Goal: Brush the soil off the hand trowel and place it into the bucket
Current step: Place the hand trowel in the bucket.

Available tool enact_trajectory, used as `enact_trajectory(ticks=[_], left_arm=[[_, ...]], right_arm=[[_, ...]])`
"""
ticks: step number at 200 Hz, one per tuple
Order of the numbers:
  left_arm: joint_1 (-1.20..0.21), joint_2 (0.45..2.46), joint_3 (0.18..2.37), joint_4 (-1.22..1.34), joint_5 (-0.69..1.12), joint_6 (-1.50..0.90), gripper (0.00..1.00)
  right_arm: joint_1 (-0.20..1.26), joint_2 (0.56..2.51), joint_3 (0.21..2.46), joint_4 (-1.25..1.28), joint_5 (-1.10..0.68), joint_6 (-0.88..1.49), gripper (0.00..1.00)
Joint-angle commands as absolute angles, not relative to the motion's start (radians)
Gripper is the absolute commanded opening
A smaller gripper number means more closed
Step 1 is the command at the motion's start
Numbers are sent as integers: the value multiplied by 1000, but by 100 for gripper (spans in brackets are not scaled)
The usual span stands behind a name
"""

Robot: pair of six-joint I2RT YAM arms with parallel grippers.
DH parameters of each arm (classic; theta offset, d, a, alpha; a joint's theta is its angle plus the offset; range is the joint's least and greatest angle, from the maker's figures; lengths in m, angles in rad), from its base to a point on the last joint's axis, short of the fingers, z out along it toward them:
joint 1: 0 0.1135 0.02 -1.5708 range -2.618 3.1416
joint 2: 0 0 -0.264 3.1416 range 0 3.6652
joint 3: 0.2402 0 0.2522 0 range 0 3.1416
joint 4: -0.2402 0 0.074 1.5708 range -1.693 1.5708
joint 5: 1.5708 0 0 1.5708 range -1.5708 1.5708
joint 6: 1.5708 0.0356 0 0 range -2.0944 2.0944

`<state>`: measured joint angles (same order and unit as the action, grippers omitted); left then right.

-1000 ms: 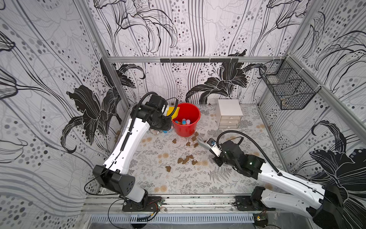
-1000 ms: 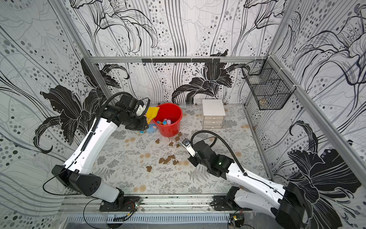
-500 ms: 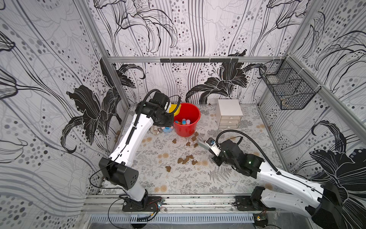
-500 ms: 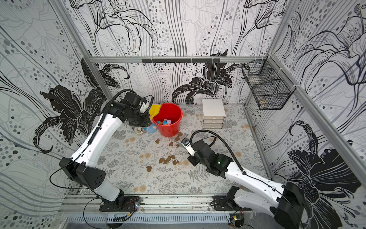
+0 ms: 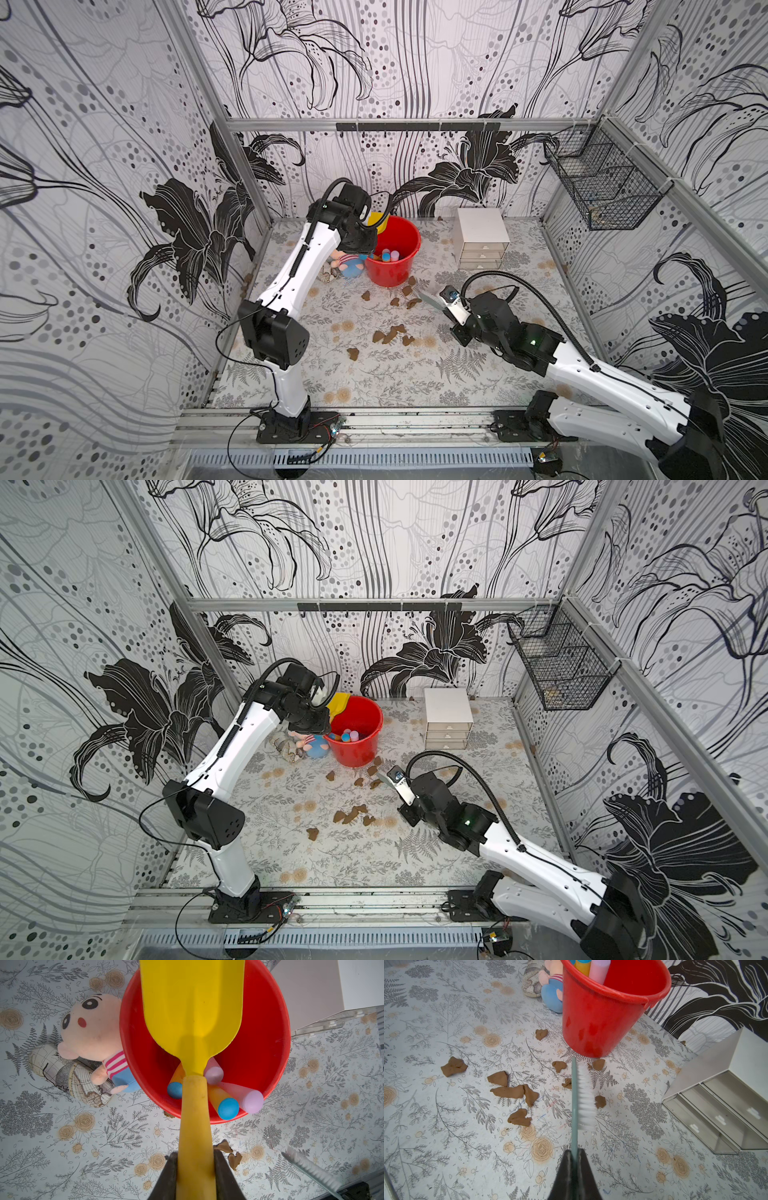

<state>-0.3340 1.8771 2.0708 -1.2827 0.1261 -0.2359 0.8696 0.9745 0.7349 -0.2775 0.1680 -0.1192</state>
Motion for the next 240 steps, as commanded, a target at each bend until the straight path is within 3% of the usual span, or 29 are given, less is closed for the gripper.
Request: enact_trajectory(ticks=[1, 104, 174, 240], left_arm=[[-360, 1941, 2158, -1320, 56, -232, 6], [-380, 2145, 2337, -1436, -69, -200, 16], [-379, 2222, 2406, -1432, -51, -184, 21], [-378, 2214, 2430, -1438, -44, -184, 35]], right_arm=[[864, 948, 733, -296, 179, -102, 0], [864, 956, 754, -321, 176, -104, 0], [864, 953, 737, -320, 178, -92, 0], [864, 933, 730, -331, 183, -79, 0]])
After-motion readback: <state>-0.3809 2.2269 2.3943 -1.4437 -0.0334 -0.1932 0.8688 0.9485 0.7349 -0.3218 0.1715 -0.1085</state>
